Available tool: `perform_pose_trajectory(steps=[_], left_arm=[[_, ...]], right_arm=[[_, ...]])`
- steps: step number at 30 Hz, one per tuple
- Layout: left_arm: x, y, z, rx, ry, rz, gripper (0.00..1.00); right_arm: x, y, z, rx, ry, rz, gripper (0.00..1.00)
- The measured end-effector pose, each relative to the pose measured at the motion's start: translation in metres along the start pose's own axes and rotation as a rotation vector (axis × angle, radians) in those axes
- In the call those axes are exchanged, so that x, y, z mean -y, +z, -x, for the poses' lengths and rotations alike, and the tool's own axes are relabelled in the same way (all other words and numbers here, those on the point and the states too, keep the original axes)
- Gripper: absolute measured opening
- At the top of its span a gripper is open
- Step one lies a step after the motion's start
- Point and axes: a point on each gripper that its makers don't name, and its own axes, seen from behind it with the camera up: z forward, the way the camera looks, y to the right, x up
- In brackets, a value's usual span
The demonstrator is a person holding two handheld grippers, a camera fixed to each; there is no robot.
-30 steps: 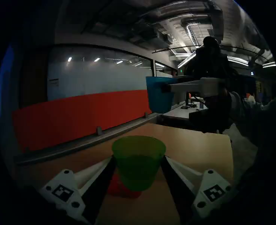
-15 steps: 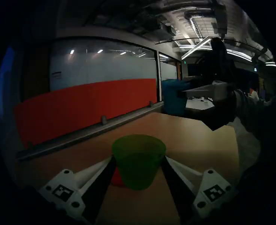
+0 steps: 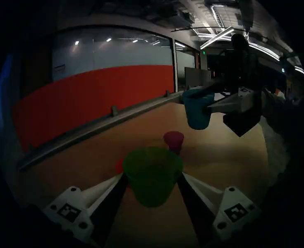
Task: Pour water
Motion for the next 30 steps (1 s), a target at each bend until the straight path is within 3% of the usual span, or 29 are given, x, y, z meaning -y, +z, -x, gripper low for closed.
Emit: perform_pose_trajectory(steps=[15, 30], left_arm=[[0.003, 0.026, 0.055, 0.152, -0.012, 0.042, 0.83], [0.003, 0.043, 0.088, 0.220, -0.028, 0.060, 0.85]], right_arm=[[0.001, 0.024, 0.083, 0.192, 0.010, -0.064, 0.92], [0.014, 0.040, 0.135, 0.305, 0.006, -0.101, 0.93]])
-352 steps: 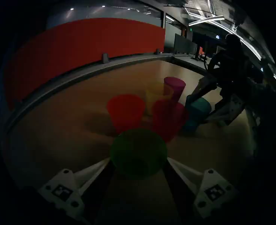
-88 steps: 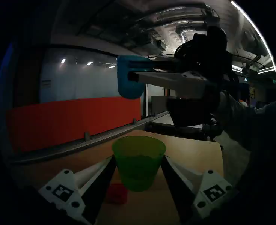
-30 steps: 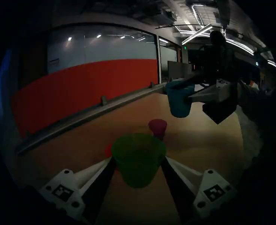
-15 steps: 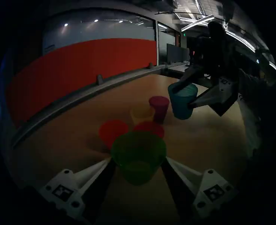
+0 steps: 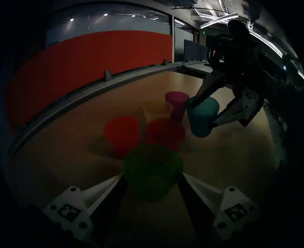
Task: Pour water
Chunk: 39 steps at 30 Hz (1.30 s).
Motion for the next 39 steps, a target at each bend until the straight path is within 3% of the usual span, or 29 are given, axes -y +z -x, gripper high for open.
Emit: perform_pose_trajectory(steps=[15, 24, 32, 39], left_arm=[[0.002, 0.011, 0.016, 0.026, -0.020, 0.008, 0.88], [0.001, 0.008, 0.021, 0.027, -0.024, 0.002, 0.90], [0.006, 0.008, 0.029, 0.068, -0.001, -0.028, 0.92], [0.006, 0.002, 0.034, 0.074, -0.035, -0.029, 0.93]], right_arm=[[-0.001, 0.015, 0.016, 0.040, -0.009, 0.006, 0.94], [0.000, 0.017, 0.021, 0.048, -0.014, 0.006, 0.95], [0.004, 0.019, 0.023, 0.049, -0.011, 0.004, 0.96], [0.005, 0.022, 0.026, 0.045, -0.006, 0.005, 0.96]])
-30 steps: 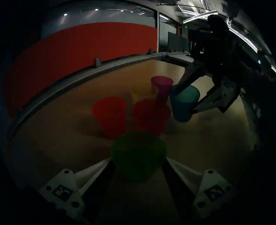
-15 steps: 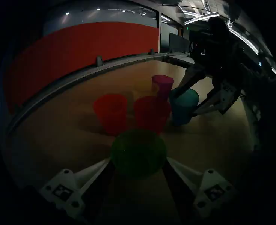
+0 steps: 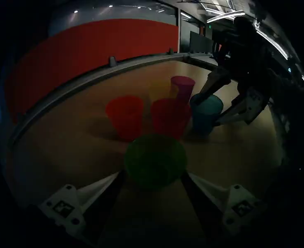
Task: Pour water
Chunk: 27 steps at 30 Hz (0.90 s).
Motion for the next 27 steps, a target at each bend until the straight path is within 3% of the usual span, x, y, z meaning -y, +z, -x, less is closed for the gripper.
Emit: perform_pose_trajectory(steps=[20, 27], left_arm=[[-0.004, -0.022, 0.002, -0.019, -0.004, -0.027, 0.97], [-0.003, -0.036, 0.002, -0.044, -0.022, -0.050, 0.98]], right_arm=[[-0.001, -0.007, 0.016, 0.027, -0.010, 0.032, 0.97], [0.002, -0.024, 0.018, 0.020, 0.006, 0.046, 0.98]])
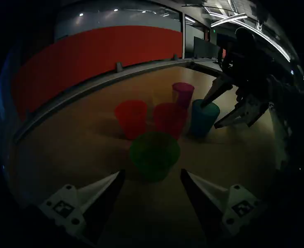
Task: Pour water
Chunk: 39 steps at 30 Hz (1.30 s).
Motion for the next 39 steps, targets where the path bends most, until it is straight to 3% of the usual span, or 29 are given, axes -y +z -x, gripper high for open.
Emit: perform_pose_trajectory(steps=[12, 18, 23, 32, 39], left_arm=[[-0.001, -0.045, 0.000, -0.091, -0.060, -0.067, 1.00], [-0.002, -0.071, -0.005, -0.149, -0.062, -0.118, 1.00], [-0.002, -0.083, -0.010, -0.192, -0.045, -0.169, 1.00], [0.005, -0.106, -0.029, -0.312, -0.042, -0.266, 1.00], [0.017, -0.129, -0.041, -0.416, -0.050, -0.369, 1.00]], right_arm=[[0.004, -0.054, 0.006, -0.069, 0.027, 0.083, 0.99], [0.000, -0.081, 0.003, -0.117, 0.052, 0.137, 0.99], [-0.004, -0.097, -0.007, -0.181, 0.070, 0.197, 0.99], [-0.019, -0.126, -0.034, -0.331, 0.100, 0.354, 1.00], [-0.039, -0.152, -0.053, -0.437, 0.132, 0.499, 1.00]])
